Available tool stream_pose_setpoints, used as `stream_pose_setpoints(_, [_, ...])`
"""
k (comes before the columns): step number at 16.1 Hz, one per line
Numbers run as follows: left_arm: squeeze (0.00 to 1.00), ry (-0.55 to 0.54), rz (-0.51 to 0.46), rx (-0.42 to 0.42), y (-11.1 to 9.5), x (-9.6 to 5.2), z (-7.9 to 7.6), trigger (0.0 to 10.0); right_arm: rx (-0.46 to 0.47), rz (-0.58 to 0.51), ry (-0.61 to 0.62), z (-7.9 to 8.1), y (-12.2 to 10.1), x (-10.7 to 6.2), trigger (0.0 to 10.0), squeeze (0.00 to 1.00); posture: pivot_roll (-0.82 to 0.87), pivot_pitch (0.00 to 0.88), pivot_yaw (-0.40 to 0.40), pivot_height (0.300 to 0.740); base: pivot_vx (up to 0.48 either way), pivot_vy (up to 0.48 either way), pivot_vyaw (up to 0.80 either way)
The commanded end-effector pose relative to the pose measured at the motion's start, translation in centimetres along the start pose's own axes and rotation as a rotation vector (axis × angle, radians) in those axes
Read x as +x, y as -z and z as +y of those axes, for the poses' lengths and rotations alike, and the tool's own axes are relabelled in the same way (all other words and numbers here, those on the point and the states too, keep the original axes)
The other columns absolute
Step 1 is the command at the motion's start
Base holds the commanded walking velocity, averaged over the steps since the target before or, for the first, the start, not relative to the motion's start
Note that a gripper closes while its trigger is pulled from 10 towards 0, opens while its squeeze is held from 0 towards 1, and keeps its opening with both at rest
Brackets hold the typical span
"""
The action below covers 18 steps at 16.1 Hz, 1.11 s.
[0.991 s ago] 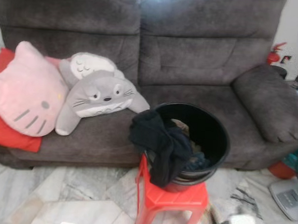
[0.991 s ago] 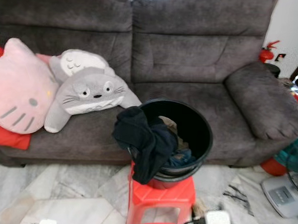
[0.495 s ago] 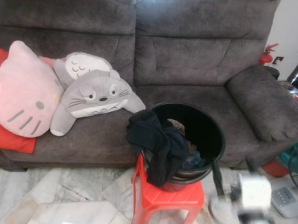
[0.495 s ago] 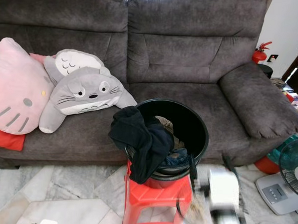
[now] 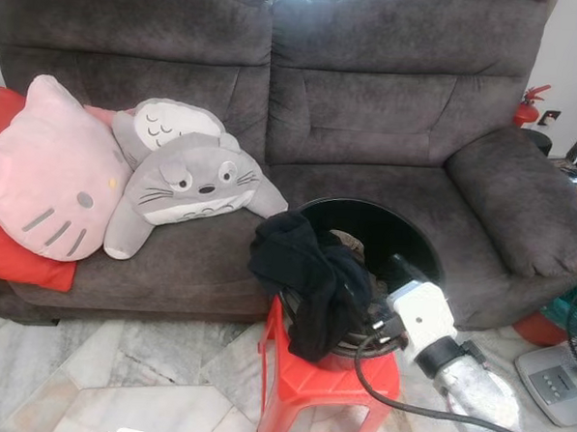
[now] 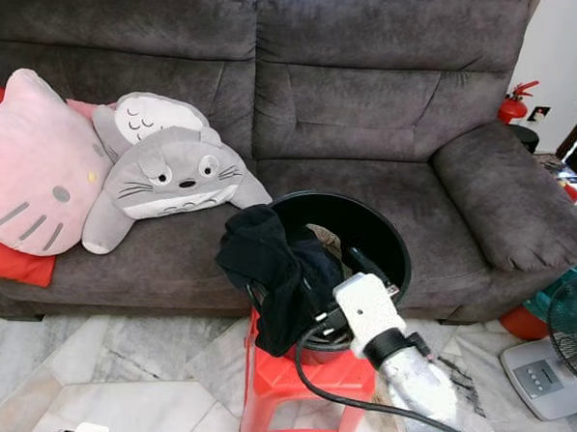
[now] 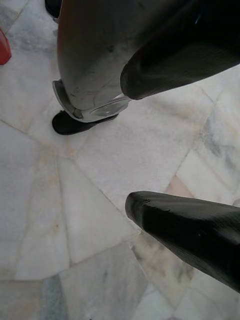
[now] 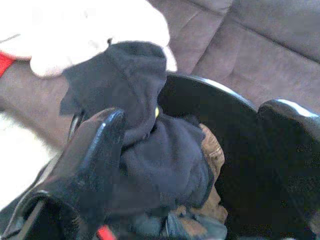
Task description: Hang hanger
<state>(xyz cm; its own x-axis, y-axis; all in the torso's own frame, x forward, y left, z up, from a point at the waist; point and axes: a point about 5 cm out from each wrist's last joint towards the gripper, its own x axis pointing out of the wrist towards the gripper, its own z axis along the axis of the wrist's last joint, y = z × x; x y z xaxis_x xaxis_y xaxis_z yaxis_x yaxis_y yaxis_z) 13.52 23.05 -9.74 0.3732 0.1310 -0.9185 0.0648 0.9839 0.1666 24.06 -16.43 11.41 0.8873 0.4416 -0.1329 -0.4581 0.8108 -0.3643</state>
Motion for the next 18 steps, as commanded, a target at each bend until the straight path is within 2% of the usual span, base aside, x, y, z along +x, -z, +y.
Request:
stream_pose_setpoints(1, [0.00, -0.009, 0.013, 0.002, 0.3, 0.0, 0.2, 10.0, -0.032, 0.016, -0.048, 0.0, -0.6, -0.1, 10.0, 0.00, -0.17, 0.000, -0.036, 0.740, 0.000, 0.000, 0.00])
stream_pose_setpoints(4, [0.00, -0.004, 0.012, 0.007, 0.2, 0.0, 0.1, 10.0, -0.094, 0.038, -0.151, -0.5, -2.2, -0.3, 10.0, 0.00, -0.17, 0.000, -0.035, 0.740, 0.000, 0.000, 0.00])
stream_pose_setpoints(5, [0.00, -0.004, 0.011, 0.008, 0.2, 0.0, 0.1, 10.0, -0.092, 0.044, -0.181, -0.3, -2.3, -0.3, 10.0, 0.00, -0.18, 0.000, -0.036, 0.740, 0.000, 0.000, 0.00])
stream_pose_setpoints(6, [0.00, -0.004, 0.010, 0.008, 0.1, 0.0, 0.1, 10.0, -0.068, 0.109, -0.238, 0.3, -1.8, -0.8, 10.0, 0.00, -0.18, 0.000, -0.037, 0.740, 0.000, 0.000, 0.00])
stream_pose_setpoints(7, [0.00, -0.004, 0.009, 0.009, 0.0, 0.0, 0.1, 10.0, 0.001, 0.192, -0.233, 0.4, -0.9, -1.1, 10.0, 0.00, -0.18, 0.000, -0.036, 0.740, 0.000, 0.000, 0.00])
stream_pose_setpoints(9, [0.00, -0.001, 0.007, 0.012, -0.1, 0.0, -0.1, 10.0, 0.302, 0.244, -0.083, 0.1, 0.4, -1.1, 10.0, 0.00, -0.18, 0.000, -0.037, 0.740, 0.000, 0.000, 0.00])
stream_pose_setpoints(10, [0.00, 0.003, 0.003, 0.011, -0.3, 0.1, -0.4, 10.0, 0.490, 0.287, 0.001, 0.0, 1.3, -1.1, 10.0, 0.00, -0.18, 0.000, -0.037, 0.740, 0.000, 0.000, 0.00])
stream_pose_setpoints(11, [0.00, 0.005, 0.001, 0.011, -0.4, 0.1, -0.6, 10.0, 0.525, 0.302, 0.017, 0.1, 1.7, -1.1, 10.0, 0.00, -0.18, 0.000, -0.039, 0.740, 0.000, 0.000, 0.00])
stream_pose_setpoints(13, [0.00, 0.009, -0.001, 0.009, -0.6, 0.1, -1.1, 10.0, 0.527, 0.323, -0.033, 0.8, 1.9, -1.6, 10.0, 0.00, -0.18, 0.000, -0.040, 0.740, 0.000, 0.000, 0.00])
stream_pose_setpoints(14, [0.00, 0.014, -0.003, 0.010, -0.7, 0.2, -1.6, 10.0, 0.611, 0.323, -0.047, 1.3, 2.1, -1.9, 10.0, 0.00, -0.18, 0.000, -0.041, 0.740, 0.000, 0.000, 0.00])
stream_pose_setpoints(16, [0.00, 0.016, -0.003, 0.010, -0.7, 0.2, -1.7, 10.0, 0.632, 0.352, -0.026, 1.2, 3.1, -2.0, 10.0, 0.00, -0.18, 0.000, -0.041, 0.740, 0.000, 0.000, 0.00])
stream_pose_setpoints(18, [0.00, 0.016, -0.004, 0.010, -0.8, 0.2, -1.7, 10.0, 0.694, 0.317, -0.037, 1.2, 2.7, -1.7, 10.0, 0.00, -0.18, 0.000, -0.041, 0.740, 0.000, 0.000, 0.00])
